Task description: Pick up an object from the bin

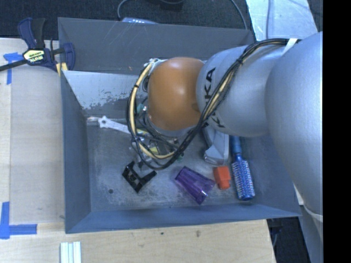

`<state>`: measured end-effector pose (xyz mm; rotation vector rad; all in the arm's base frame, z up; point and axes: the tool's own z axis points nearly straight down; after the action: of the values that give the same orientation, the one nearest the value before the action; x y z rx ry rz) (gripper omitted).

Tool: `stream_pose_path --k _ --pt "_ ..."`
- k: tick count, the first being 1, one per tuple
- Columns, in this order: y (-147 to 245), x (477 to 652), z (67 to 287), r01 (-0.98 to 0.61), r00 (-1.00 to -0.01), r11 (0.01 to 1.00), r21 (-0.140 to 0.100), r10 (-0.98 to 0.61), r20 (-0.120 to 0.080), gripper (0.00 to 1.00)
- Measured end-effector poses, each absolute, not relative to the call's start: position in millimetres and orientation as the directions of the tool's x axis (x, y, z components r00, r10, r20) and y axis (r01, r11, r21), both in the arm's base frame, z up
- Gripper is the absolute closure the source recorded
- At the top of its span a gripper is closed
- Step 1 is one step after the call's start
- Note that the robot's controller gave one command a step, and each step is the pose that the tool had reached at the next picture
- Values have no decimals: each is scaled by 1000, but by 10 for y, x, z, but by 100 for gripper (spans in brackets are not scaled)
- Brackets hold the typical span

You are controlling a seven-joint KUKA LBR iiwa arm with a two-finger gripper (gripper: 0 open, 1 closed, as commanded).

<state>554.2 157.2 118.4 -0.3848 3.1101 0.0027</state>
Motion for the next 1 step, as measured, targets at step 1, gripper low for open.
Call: stream_pose_path --k 1 --pt "1620 5564 1384 -240 -971 971 1 -240 -16 100"
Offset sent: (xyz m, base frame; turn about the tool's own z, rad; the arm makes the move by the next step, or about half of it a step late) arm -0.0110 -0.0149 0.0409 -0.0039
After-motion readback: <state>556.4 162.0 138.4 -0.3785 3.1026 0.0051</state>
